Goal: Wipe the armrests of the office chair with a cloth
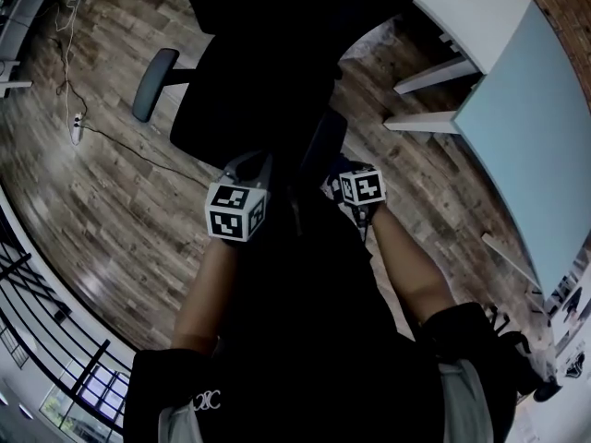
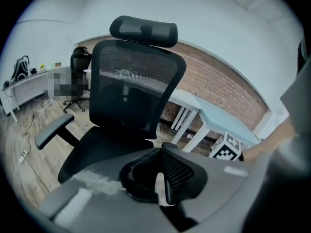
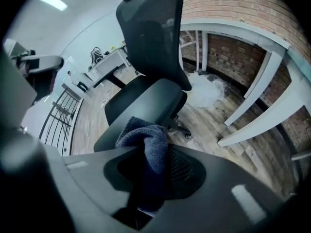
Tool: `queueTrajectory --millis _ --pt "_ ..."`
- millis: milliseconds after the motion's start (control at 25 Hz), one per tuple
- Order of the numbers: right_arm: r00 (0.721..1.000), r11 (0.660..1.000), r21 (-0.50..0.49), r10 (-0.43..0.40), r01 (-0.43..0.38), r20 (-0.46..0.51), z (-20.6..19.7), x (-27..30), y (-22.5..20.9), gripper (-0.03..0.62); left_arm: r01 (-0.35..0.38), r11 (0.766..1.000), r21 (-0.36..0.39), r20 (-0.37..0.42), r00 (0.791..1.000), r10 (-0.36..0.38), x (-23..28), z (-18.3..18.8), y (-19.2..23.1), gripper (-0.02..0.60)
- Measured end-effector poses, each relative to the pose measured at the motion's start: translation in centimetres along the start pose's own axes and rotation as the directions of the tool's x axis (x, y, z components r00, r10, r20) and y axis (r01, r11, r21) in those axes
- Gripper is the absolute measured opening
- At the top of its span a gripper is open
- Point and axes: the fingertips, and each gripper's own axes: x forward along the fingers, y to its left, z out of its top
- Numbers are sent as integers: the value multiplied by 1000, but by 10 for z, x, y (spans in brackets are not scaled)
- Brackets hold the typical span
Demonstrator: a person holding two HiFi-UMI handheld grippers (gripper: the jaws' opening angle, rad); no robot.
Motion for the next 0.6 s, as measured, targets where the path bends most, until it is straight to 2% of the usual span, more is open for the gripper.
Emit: queueTrajectory --millis 80,320,600 --pt "999 999 32 -22 22 27 17 -2 -13 97 1 999 -40 8 1000 -1 -3 -4 0 6" --pt "993 996 -6 -88 89 78 56 -1 -47 97 -42 999 -20 -2 999 42 -9 -19 -1 6" --pt "981 988 -2 -153 154 123 112 -3 -76 95 -84 994 -65 -3 996 84 -24 -33 11 6"
